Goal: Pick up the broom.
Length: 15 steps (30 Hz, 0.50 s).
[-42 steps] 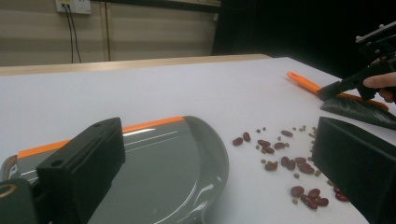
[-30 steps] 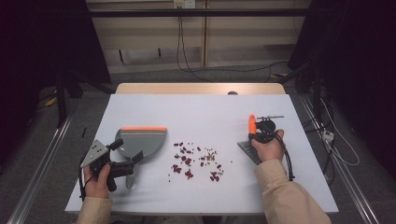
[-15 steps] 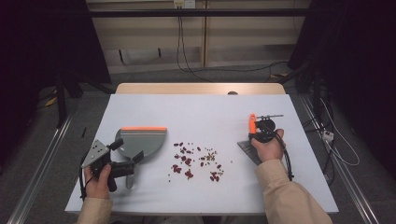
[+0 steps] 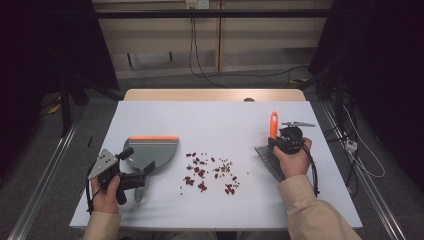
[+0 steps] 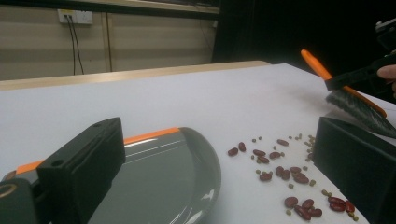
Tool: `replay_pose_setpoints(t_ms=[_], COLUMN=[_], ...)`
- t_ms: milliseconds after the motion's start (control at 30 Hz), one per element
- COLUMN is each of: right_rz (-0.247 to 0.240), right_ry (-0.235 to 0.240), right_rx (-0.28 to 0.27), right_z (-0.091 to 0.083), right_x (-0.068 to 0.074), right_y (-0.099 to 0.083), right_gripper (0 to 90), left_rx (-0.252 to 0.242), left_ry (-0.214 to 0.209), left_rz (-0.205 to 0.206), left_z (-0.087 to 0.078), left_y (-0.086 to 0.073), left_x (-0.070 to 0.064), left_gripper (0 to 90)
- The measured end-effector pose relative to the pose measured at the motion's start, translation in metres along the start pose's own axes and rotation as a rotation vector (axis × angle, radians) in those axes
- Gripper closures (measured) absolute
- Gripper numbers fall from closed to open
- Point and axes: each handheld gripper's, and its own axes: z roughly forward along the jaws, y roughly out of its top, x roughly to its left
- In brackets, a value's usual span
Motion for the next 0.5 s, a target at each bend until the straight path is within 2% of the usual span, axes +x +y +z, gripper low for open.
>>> replay_pose_setpoints(t_ms=[100,233,500], right_rz=[0.013,0.029,0.047], right_ry=[0.036,0.077,0.16], right_rx=[-0.062,-0.141,-0.237], right_z=[-0.011,-0.024,-0.042], right_x=[-0.002,-0.004,-0.001], right_y=[0.0,0.001,0.005], right_gripper=[70.5,70.9,71.3], left_rx=[0.0,0.003,-0.006], left_ry=[-0.004,-0.015,-0.047], left_rz=[-0.003,0.015,0.027], left_z=[0.003,0.006,0.014], left_y=[0.001,0.006,0.016], left_x=[-0.002,-0.006,-0.013], left_gripper=[2.5,2.5,2.4])
